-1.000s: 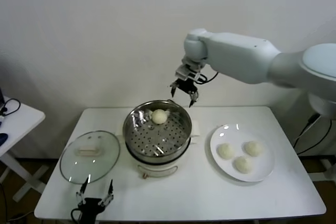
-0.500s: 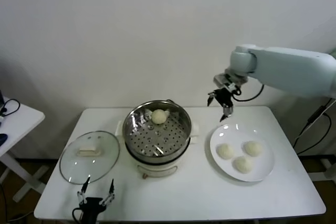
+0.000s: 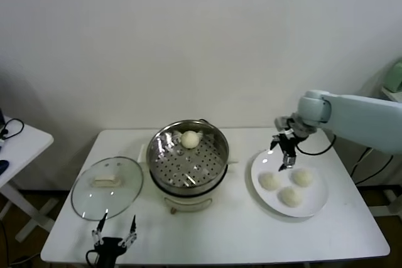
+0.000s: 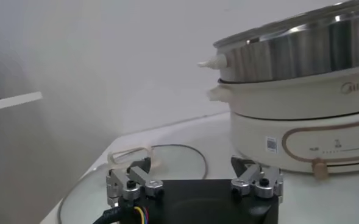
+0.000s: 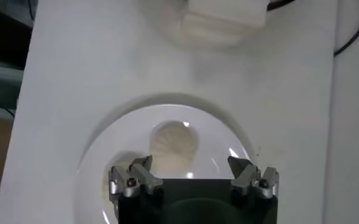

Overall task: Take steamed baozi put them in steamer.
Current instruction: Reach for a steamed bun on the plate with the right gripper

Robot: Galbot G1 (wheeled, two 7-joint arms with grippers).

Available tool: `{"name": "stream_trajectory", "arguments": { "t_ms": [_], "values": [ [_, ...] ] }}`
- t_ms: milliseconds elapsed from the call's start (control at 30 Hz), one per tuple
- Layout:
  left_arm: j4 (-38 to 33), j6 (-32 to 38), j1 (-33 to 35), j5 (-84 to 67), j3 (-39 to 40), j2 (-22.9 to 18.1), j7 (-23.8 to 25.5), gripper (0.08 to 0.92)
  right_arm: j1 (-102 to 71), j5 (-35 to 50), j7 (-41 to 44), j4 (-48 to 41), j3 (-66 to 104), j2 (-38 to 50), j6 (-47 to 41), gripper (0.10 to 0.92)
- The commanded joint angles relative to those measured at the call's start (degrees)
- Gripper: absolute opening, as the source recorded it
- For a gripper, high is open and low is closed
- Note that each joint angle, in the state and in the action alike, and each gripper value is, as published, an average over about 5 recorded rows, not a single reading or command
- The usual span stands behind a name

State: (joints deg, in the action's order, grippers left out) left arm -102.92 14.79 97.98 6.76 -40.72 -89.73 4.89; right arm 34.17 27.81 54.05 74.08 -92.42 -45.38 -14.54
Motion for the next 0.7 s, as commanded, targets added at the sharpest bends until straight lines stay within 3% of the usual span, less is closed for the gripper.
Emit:
{"name": "stream_trajectory", "arguments": {
  "t_ms": [33, 700],
  "values": [
    [0.12, -0.01, 0.02, 0.12, -0.08, 0.02, 0.02, 0.823, -6.41, -1.35, -1.56, -0.22, 2.80, 1.96, -3.33, 0.823],
    [1.22, 0.20, -0.79, -0.01, -0.80, 0.14, 0.04, 0.823, -13.52, -6.49, -1.93, -5.91, 7.19, -2.20, -2.66, 0.823]
  ]
}}
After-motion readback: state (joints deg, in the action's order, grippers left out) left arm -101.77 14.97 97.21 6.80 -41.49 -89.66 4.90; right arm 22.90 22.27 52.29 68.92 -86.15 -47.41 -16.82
